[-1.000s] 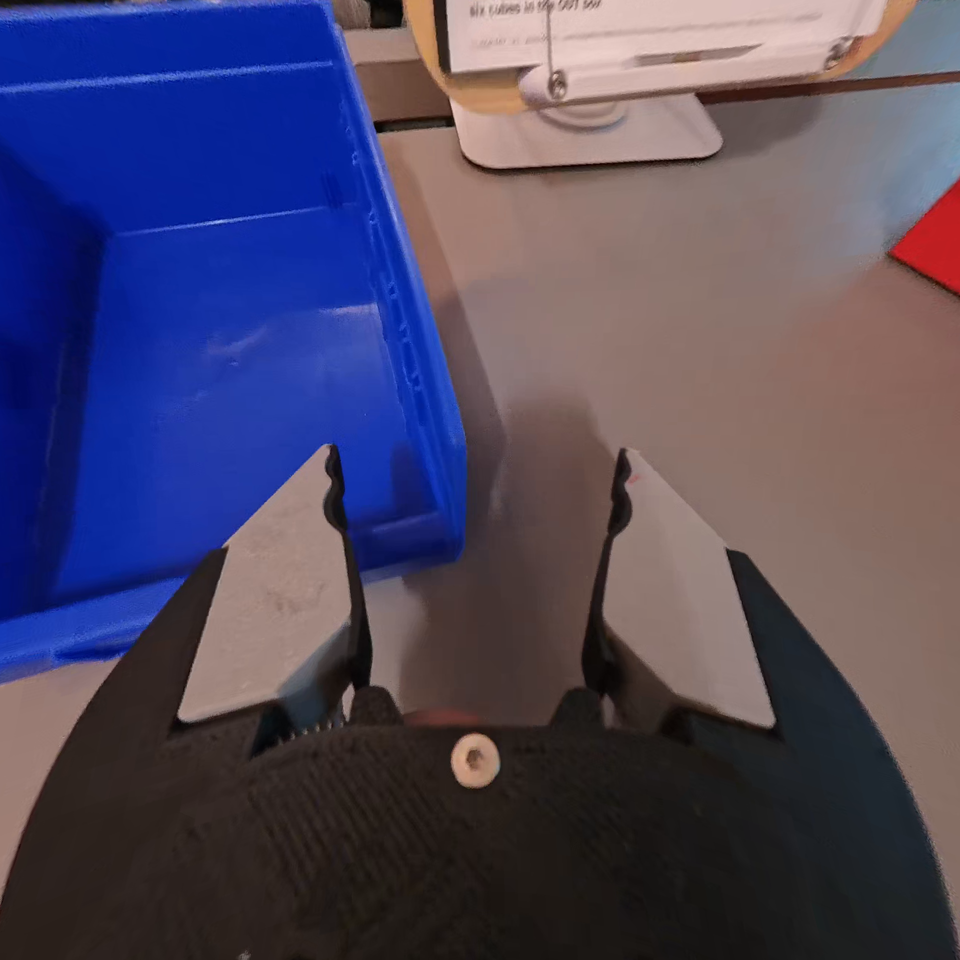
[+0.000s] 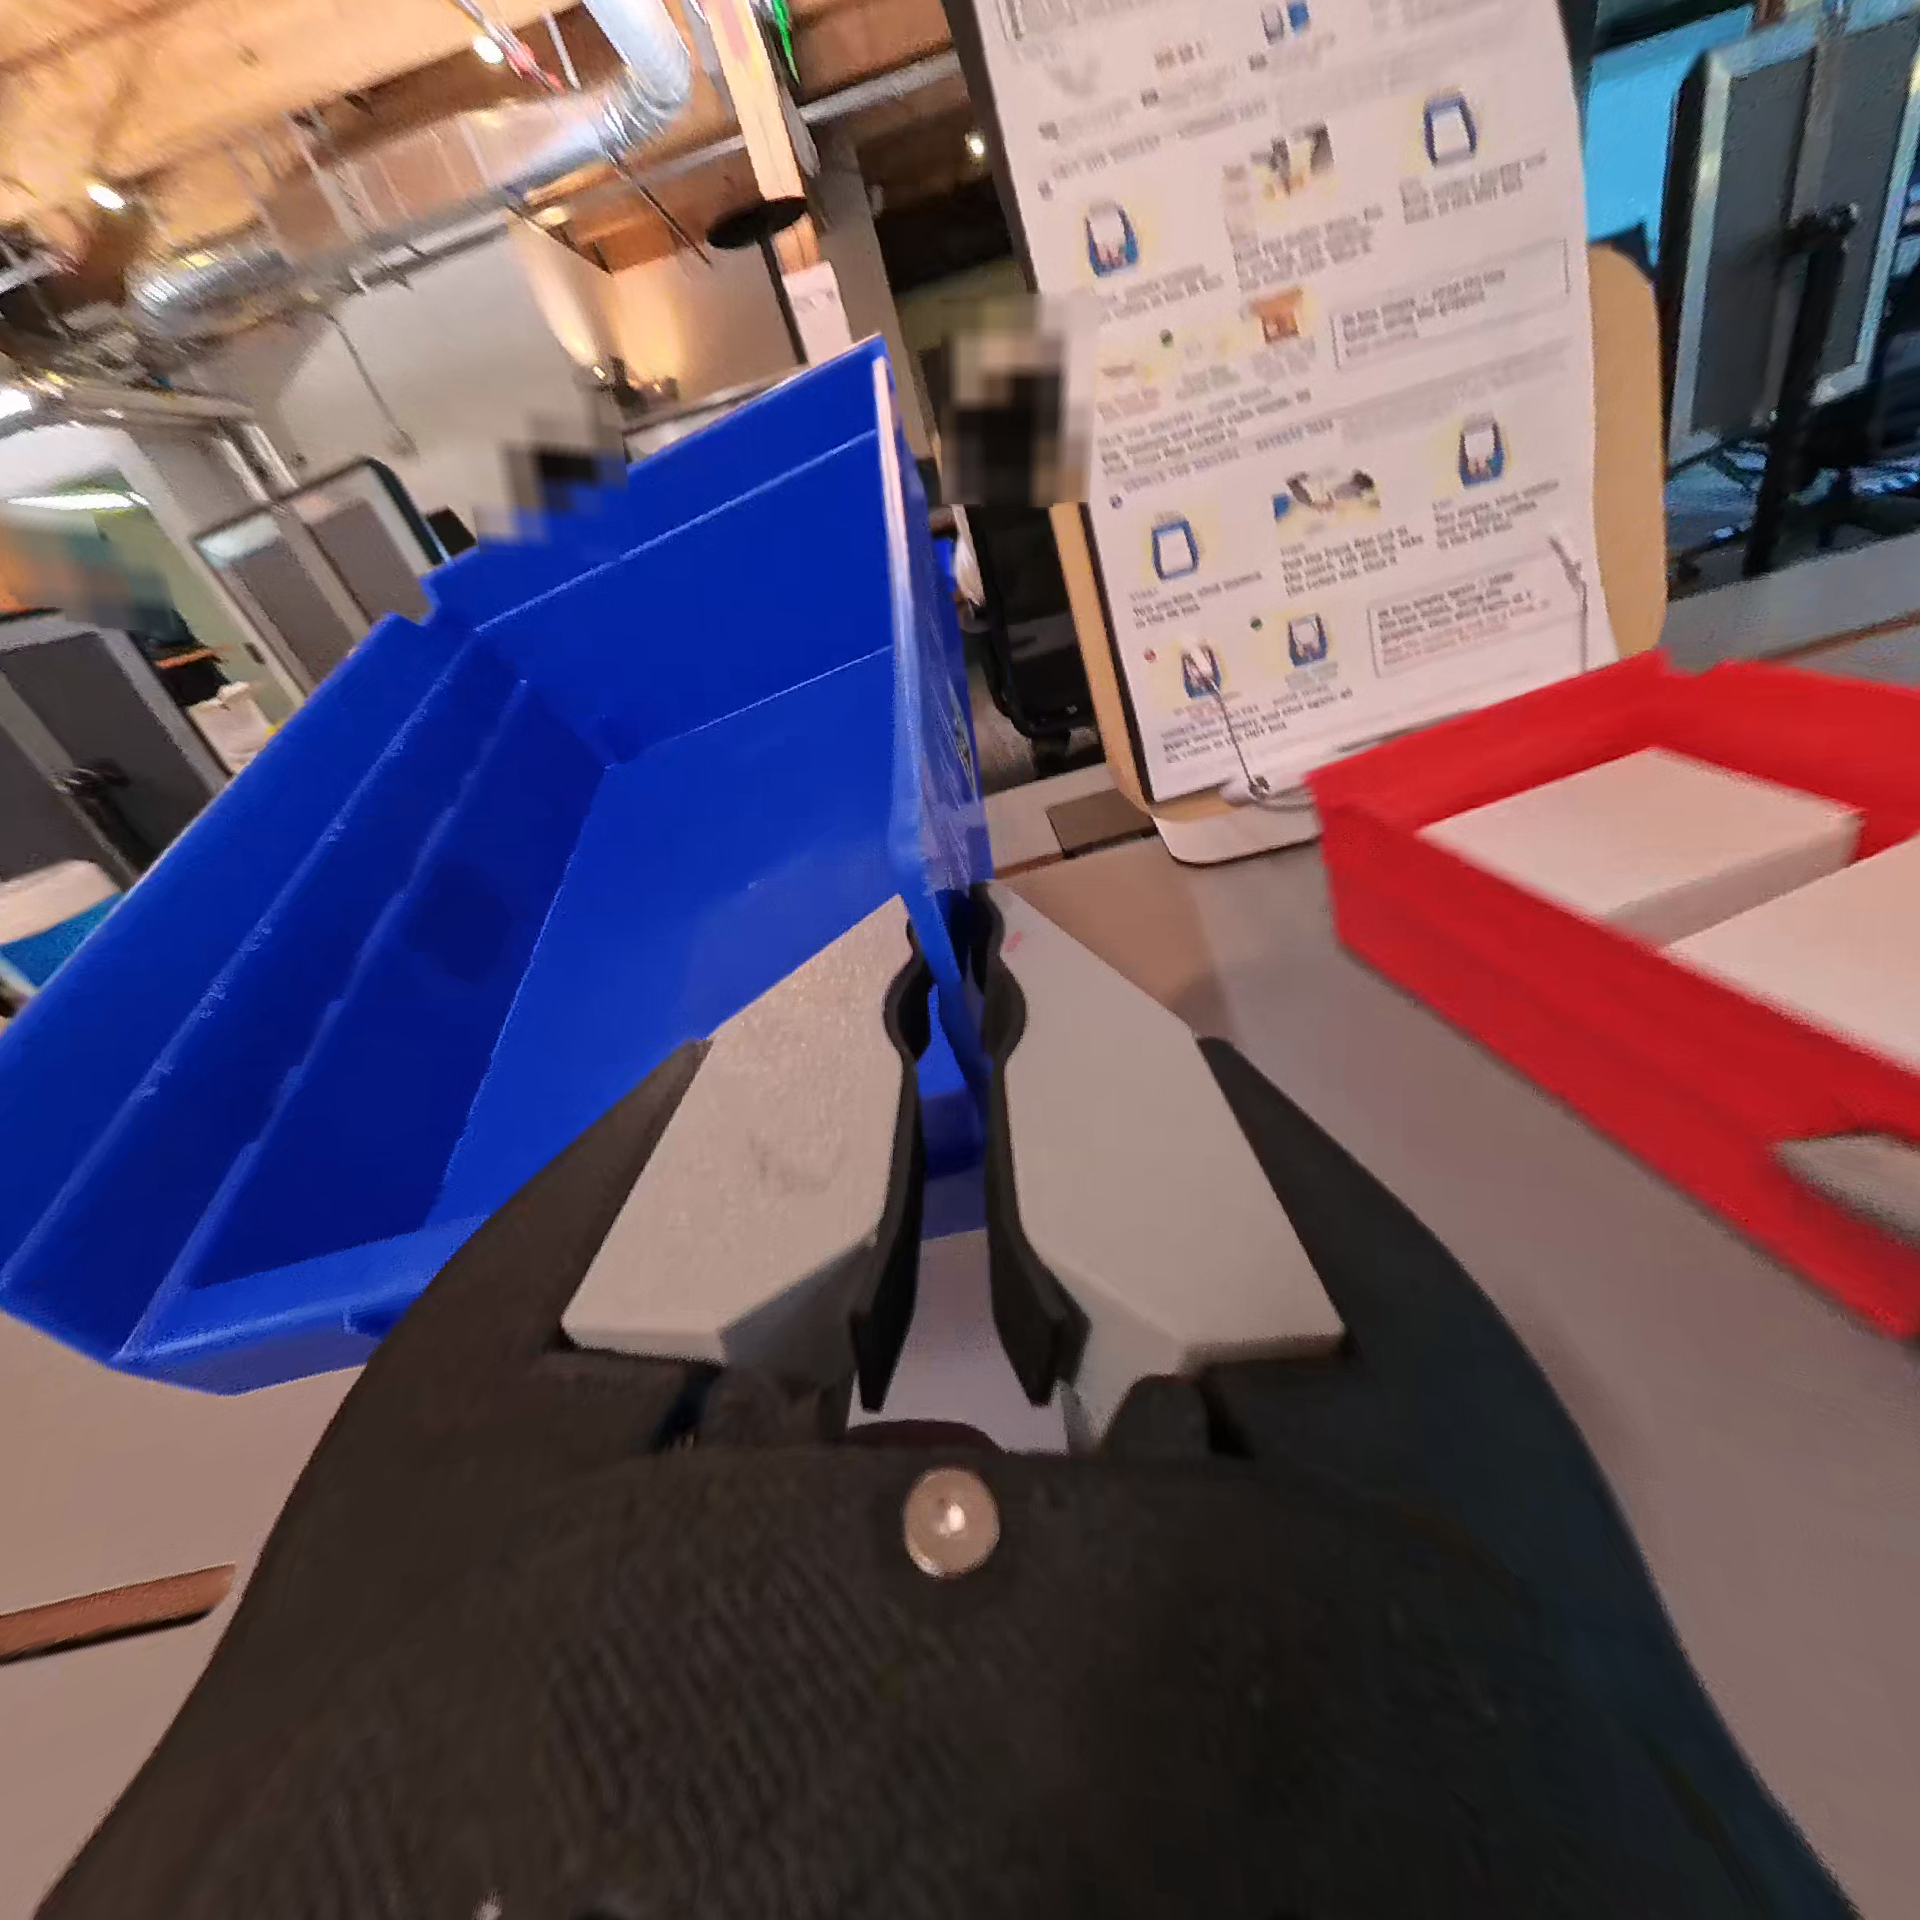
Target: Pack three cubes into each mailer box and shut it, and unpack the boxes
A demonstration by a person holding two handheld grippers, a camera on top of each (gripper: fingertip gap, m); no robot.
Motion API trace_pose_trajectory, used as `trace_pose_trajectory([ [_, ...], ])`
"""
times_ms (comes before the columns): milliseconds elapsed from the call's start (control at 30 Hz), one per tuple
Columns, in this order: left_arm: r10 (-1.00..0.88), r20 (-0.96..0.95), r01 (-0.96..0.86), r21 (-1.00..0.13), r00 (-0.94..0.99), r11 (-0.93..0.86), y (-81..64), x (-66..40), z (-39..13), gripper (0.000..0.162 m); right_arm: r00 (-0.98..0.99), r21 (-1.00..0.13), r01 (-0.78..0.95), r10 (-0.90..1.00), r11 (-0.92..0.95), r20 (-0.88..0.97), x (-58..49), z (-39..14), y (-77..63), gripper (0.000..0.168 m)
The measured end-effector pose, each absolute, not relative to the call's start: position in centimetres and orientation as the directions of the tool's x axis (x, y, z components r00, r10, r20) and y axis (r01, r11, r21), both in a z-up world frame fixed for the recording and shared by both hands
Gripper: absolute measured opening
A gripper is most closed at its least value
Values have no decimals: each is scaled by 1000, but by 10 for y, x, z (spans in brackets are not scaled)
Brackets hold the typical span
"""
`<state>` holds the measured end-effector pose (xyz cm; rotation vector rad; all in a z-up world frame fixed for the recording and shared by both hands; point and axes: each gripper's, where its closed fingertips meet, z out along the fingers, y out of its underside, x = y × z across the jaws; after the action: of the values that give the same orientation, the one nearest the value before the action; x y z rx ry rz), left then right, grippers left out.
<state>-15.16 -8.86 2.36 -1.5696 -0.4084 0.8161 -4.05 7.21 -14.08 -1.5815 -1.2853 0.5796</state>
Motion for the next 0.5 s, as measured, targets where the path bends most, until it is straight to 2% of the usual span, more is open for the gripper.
trace_pose_trajectory([
  [167,699,-237,-245,-965,674,-90,-109,-132,59,1,218,-943,323,963,84,160,-132,-124,-34,10],
  [233,702,-243,-277,-958,670,-66,-117,-125,68,2,154,-955,262,971,139,184,-148,-104,-73,17],
  [367,714,-212,-290,-957,667,-14,-136,-121,80,2,39,-963,126,969,237,244,-130,-66,-106,20],
  [500,707,-251,-346,-938,662,-9,-131,-106,91,2,29,-972,73,974,224,227,-88,-43,-71,20],
])
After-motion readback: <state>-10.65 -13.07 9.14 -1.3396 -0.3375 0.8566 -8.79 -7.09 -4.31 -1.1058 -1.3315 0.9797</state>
